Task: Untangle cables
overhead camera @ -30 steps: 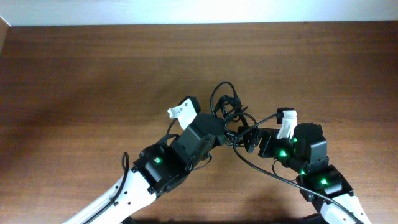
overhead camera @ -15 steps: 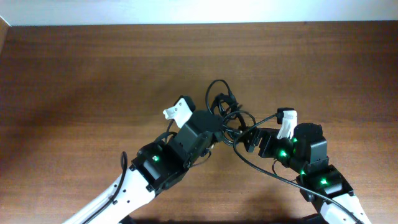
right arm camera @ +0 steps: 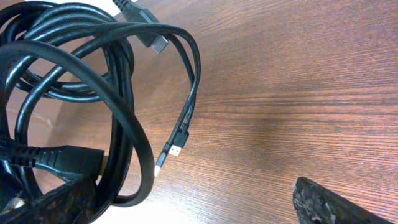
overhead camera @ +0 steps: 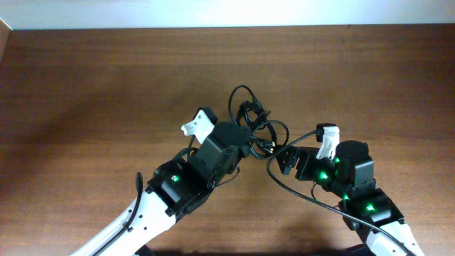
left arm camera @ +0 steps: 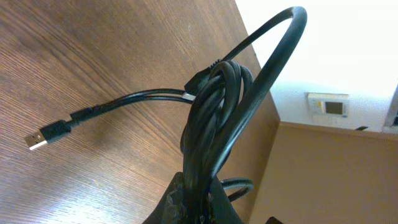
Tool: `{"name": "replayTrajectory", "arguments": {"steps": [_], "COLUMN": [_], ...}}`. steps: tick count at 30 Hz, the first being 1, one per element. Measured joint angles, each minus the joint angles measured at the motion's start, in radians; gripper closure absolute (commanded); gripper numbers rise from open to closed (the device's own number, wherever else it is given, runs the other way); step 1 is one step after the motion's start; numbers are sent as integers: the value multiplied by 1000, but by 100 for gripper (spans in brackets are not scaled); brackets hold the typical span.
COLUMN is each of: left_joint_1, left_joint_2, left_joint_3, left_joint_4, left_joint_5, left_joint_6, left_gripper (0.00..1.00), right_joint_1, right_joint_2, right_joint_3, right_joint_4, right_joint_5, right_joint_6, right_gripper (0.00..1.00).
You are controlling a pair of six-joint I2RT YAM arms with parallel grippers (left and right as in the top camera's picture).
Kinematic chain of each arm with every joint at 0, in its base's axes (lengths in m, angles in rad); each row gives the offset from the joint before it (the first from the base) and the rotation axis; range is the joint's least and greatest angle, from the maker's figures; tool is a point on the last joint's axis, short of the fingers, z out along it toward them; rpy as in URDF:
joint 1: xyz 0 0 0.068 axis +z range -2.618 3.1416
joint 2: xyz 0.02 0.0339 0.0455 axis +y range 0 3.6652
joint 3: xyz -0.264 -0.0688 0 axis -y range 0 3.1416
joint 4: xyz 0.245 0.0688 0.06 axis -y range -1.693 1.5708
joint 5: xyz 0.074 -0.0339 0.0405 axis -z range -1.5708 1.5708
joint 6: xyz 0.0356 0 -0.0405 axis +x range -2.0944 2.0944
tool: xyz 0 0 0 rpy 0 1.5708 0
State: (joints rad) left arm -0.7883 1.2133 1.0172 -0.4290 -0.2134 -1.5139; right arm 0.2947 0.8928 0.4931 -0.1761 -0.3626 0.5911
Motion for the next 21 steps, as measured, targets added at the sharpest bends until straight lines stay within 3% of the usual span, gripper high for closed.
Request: {"name": "replayTrajectory", "arguments": {"steps": [8, 21], "left_joint_1": [3, 45], "left_joint_2": [0, -13], "left_joint_3": [0, 0], "left_joint_4": [3, 24], "left_joint_5": [-3, -3], "left_joint_6": [-130, -188], "left_gripper": [100, 100], "right_joint_1": [0, 0], "right_joint_2": [0, 4], "right_joint_3": [0, 0], "right_joint_4": [0, -8], "right_joint_5": [0, 0], "right_joint_6": [0, -9], "right_gripper": [1, 1]}}
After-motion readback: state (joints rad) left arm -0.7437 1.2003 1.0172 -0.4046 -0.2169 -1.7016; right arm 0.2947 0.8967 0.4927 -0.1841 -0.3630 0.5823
